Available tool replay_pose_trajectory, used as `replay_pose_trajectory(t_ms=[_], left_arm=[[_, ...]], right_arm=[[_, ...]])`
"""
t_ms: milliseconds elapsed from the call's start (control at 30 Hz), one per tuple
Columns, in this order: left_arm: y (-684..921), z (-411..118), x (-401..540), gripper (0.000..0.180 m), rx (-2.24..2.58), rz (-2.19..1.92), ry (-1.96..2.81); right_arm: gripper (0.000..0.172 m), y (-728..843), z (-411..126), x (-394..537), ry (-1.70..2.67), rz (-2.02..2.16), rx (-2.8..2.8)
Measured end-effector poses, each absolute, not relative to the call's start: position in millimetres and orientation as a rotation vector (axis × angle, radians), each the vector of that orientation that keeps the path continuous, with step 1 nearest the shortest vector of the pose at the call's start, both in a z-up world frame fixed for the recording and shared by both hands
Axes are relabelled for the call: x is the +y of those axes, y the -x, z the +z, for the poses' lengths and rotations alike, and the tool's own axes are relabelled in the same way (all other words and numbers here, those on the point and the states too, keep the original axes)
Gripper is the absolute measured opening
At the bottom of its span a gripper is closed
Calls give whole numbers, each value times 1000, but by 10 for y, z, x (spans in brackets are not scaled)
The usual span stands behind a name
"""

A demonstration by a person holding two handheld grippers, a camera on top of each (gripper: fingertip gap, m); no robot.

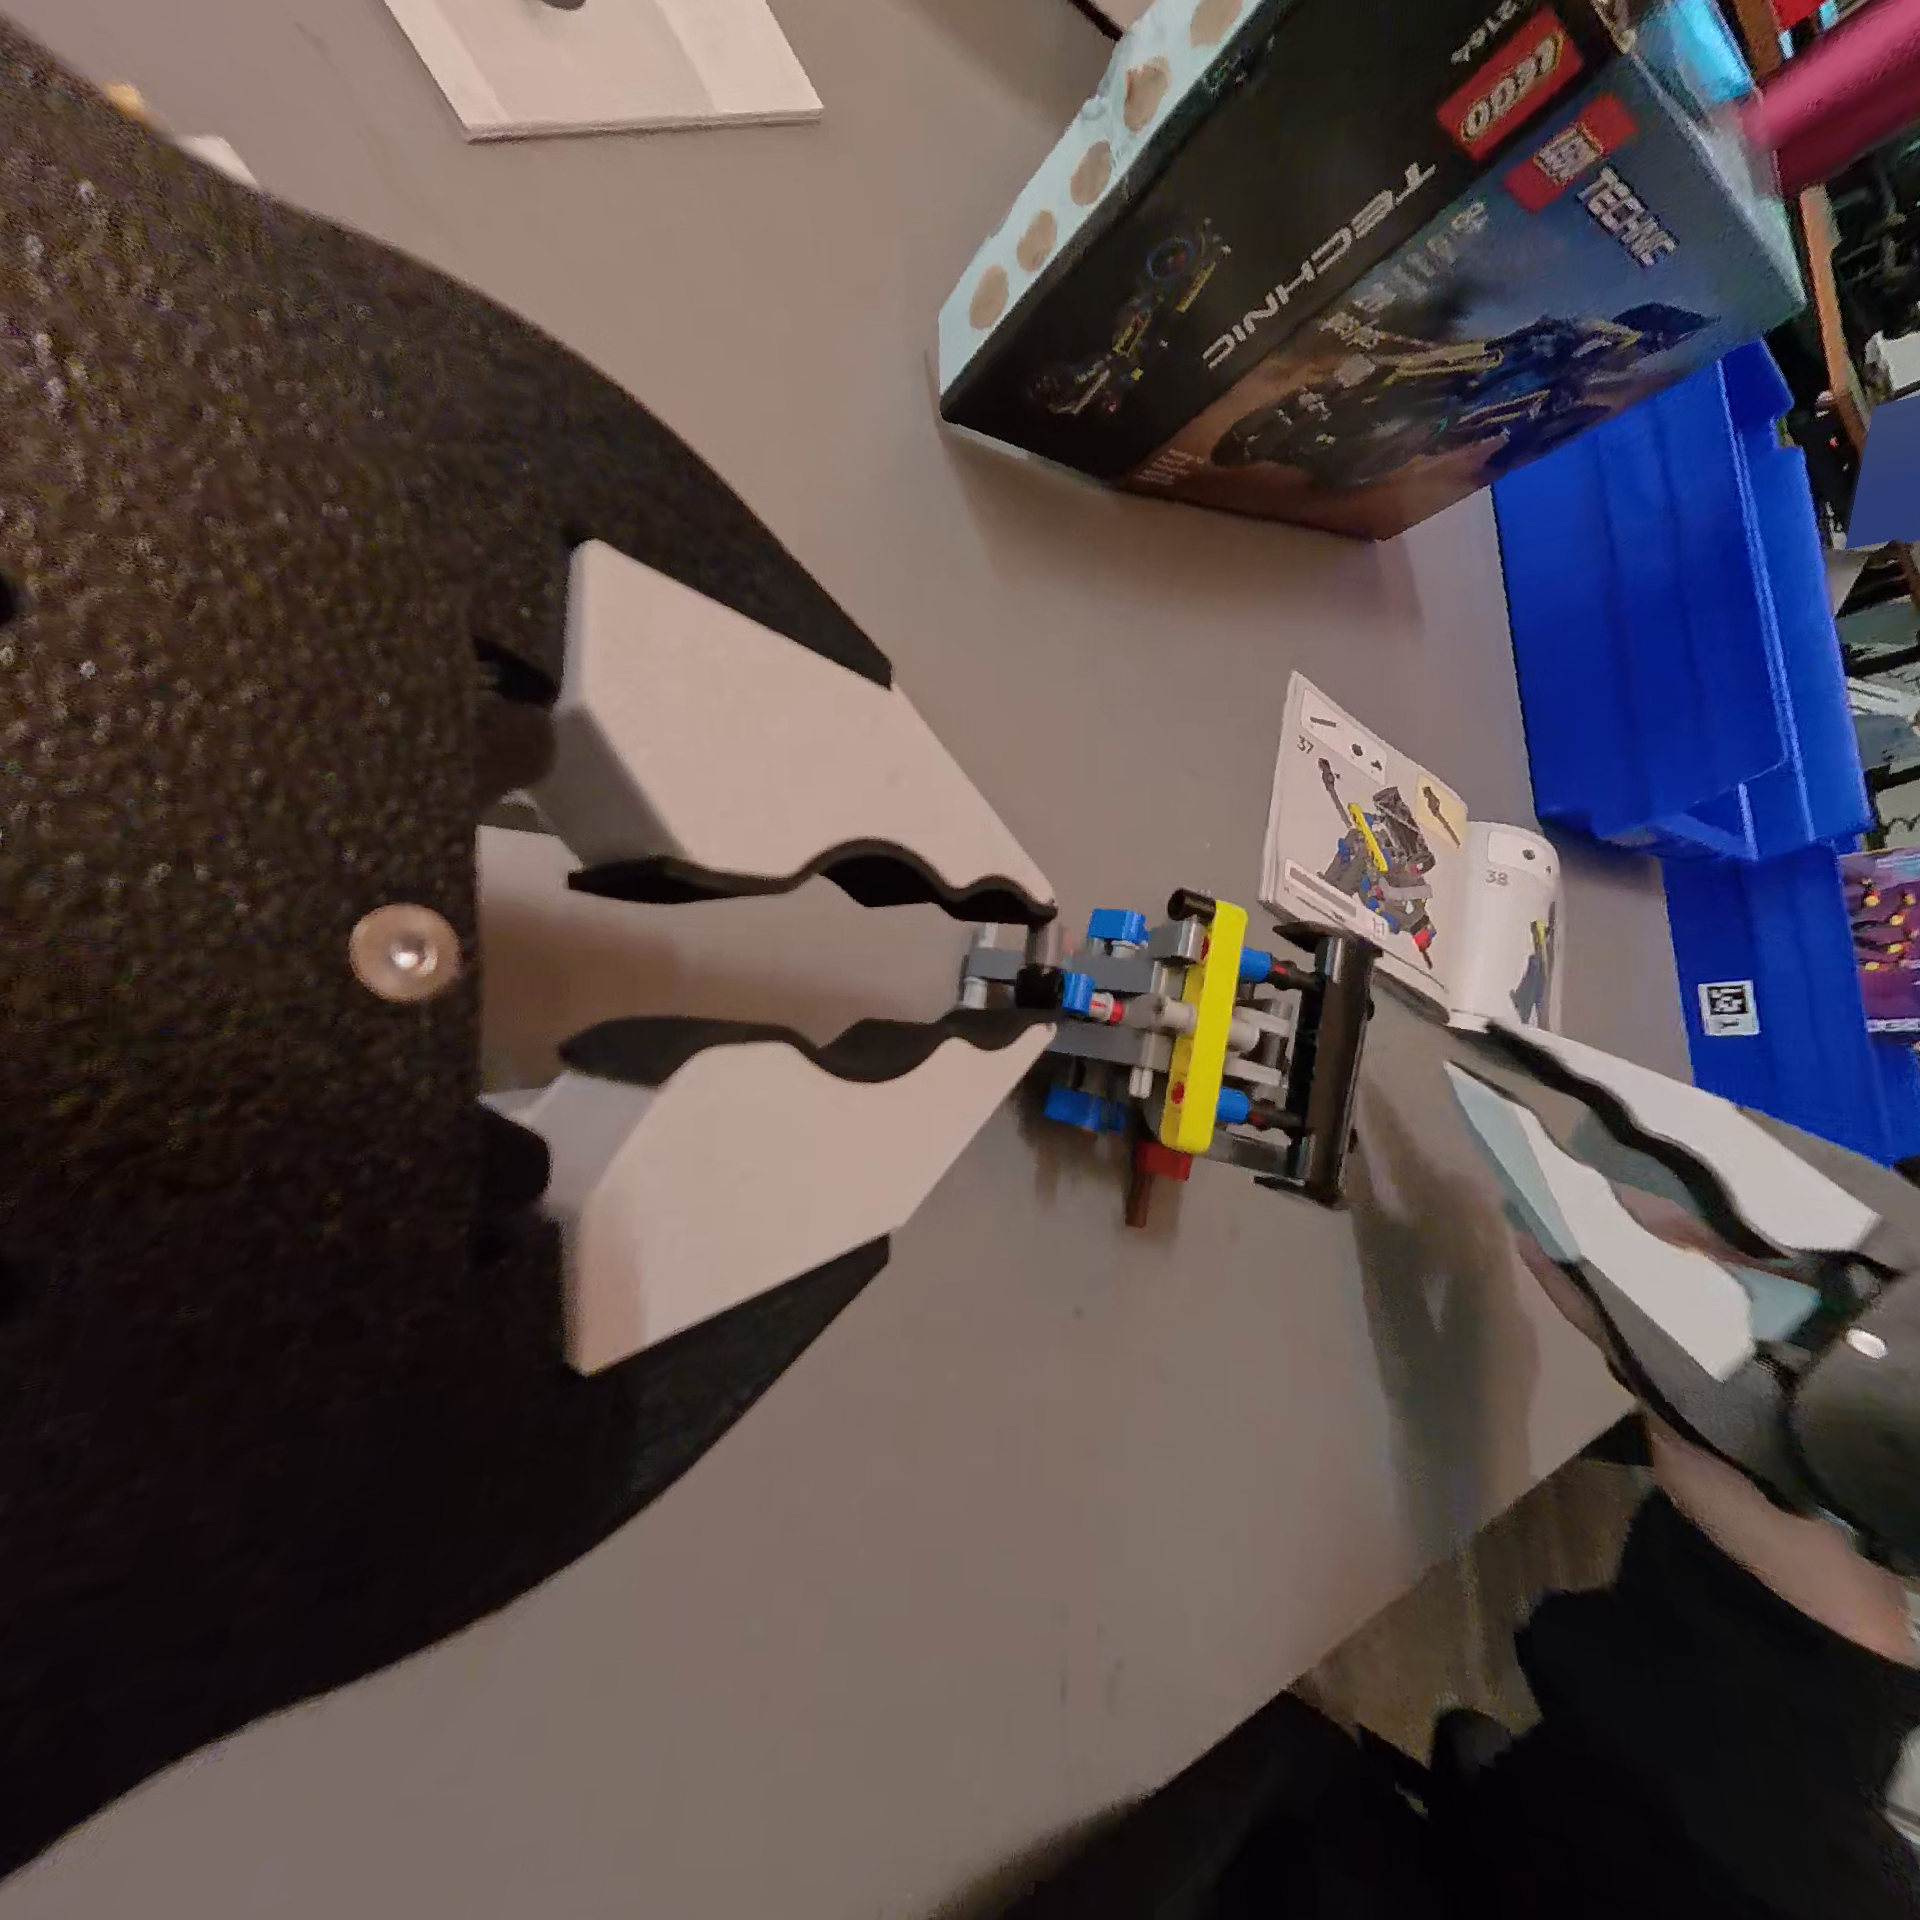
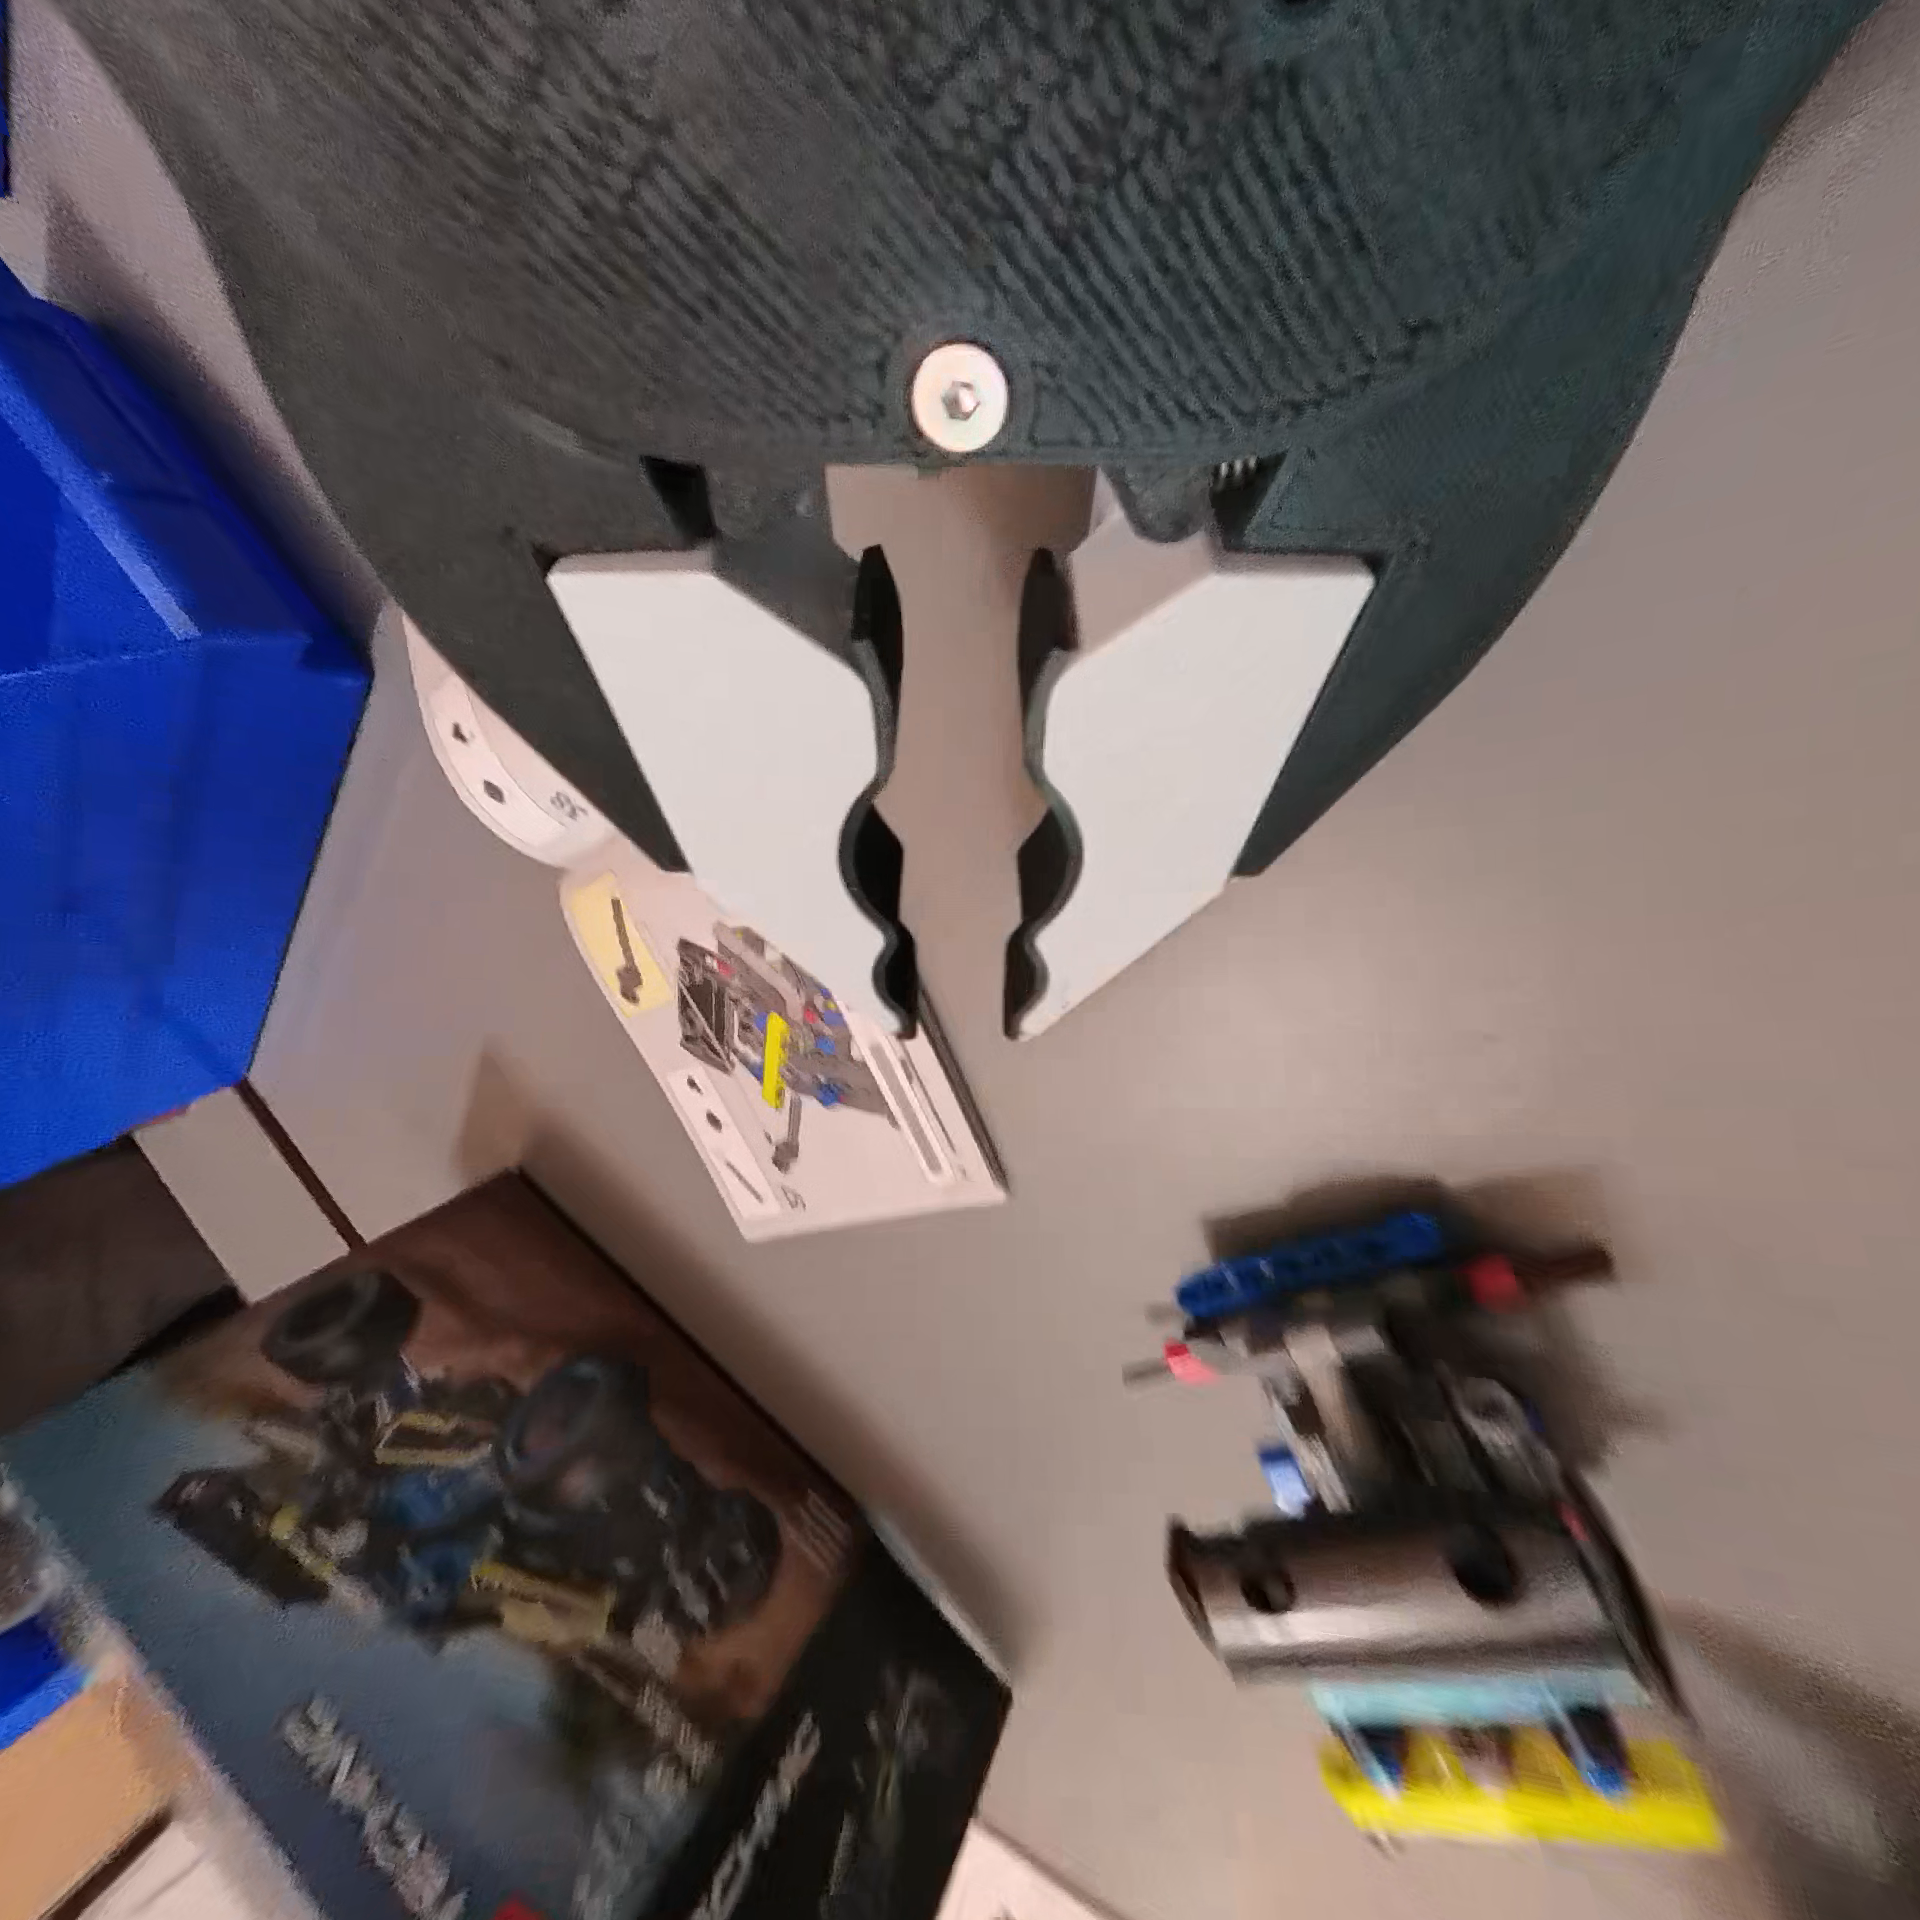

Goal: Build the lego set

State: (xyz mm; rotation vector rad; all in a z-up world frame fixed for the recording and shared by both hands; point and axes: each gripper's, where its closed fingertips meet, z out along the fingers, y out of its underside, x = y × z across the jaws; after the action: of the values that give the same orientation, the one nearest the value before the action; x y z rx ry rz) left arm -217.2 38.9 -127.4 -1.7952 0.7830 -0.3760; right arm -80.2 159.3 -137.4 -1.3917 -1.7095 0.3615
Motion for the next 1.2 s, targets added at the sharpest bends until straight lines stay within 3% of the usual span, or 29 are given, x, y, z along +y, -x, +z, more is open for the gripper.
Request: replay_pose_trajectory(t_ms=[133,300,700,867,933,1000,1200], left_arm=[[2070,-1253,342,13,817,-379,1805],[1894,-1217,285,13,907,-320,1776],[1819,-1352,311,13,1011,-256,1728],[1754,-1379,342,13,1037,-256,1697],[1738,-1349,343,13,1010,-279,1685],[1749,-1327,351,13,981,-288,1685],[1686,-1324,340,13,962,-322,1699]], right_arm=[[40,1076,-995,1154,1313,580,-1595],[72,1477,-937,830,1252,631,-1679],[76,1967,-1129,611,1181,708,-1939],[83,1925,-1240,636,1245,544,-2004],[80,1861,-1325,706,1277,469,-2043],[64,1803,-1376,693,1249,474,-2112],[64,1669,-1392,748,1259,476,-2167]])
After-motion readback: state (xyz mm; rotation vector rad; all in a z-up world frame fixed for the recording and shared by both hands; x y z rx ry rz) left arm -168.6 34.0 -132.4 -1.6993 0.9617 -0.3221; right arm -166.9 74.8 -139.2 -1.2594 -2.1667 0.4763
